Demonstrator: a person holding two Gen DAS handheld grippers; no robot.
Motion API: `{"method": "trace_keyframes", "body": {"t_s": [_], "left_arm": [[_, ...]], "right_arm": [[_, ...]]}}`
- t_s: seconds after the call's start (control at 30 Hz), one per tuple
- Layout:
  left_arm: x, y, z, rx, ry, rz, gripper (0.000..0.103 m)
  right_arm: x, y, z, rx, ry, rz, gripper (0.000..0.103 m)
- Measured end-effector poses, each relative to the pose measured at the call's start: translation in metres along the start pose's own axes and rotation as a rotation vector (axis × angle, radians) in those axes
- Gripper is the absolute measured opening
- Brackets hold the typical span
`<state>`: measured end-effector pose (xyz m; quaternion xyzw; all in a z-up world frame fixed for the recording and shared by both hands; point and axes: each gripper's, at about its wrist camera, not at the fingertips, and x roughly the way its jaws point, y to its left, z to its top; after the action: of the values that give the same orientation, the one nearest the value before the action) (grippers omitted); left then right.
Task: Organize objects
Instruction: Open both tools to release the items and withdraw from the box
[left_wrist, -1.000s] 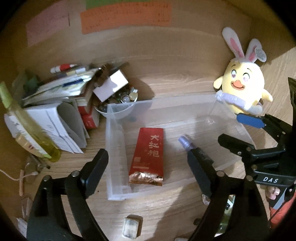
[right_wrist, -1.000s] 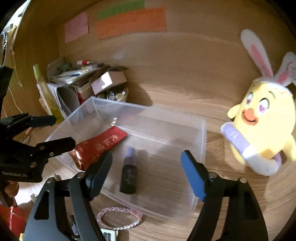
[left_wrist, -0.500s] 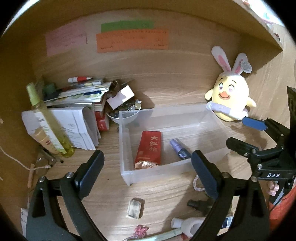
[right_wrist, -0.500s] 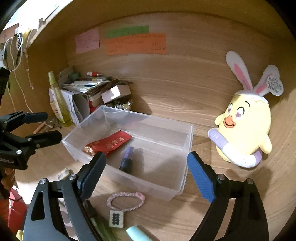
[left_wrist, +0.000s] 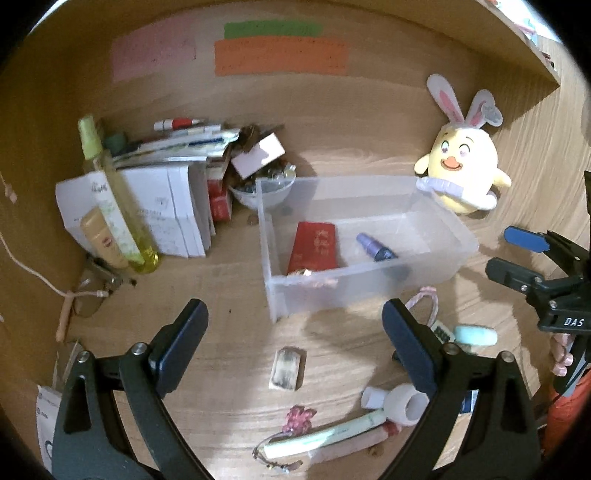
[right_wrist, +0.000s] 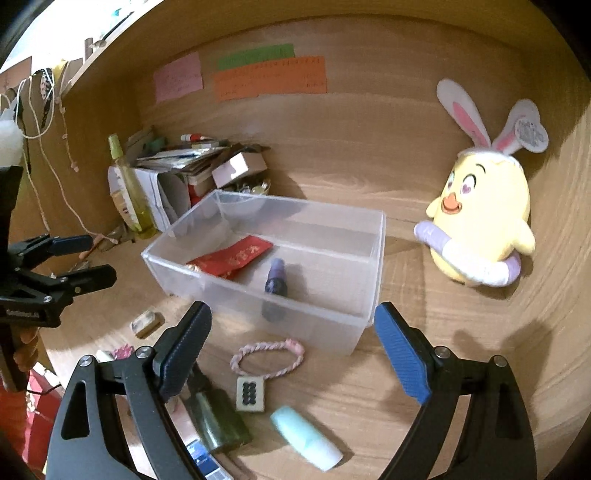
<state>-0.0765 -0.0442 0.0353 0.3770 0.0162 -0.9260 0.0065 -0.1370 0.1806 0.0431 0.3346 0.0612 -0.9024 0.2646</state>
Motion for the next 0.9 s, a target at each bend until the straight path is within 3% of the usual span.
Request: {"method": "trace_keyframes", "body": {"t_s": [0.33,0.4,0.47,0.63,0.9], "left_arm": [[0.016,0.013,-0.033,-0.025,0.066,-0.017,0.096],[0.019,0.016,-0.041,-0.026,0.071,-0.010,0.093],[0.024,0.018,-0.047,-0.032,0.094,-0.024,0.084],[0.035,0.024,-0.059,-0.047,0.134,-0.048,0.080],[0.052,0.023,-0.065,-0.021,0.170,-0.054,0.067]], "right_arm": [[0.011,0.010,-0.036,0.044,0.068,0.047,0.088],[0.013,0.013,-0.042,0.038,0.087,0.054,0.088],[0.015,0.016,-0.047,0.033,0.100,0.065,0.088],[0.018,0.026,-0.061,0.023,0.120,0.089,0.087],[0.026,0.039,-0.071,-0.012,0.166,0.106,0.064]]}}
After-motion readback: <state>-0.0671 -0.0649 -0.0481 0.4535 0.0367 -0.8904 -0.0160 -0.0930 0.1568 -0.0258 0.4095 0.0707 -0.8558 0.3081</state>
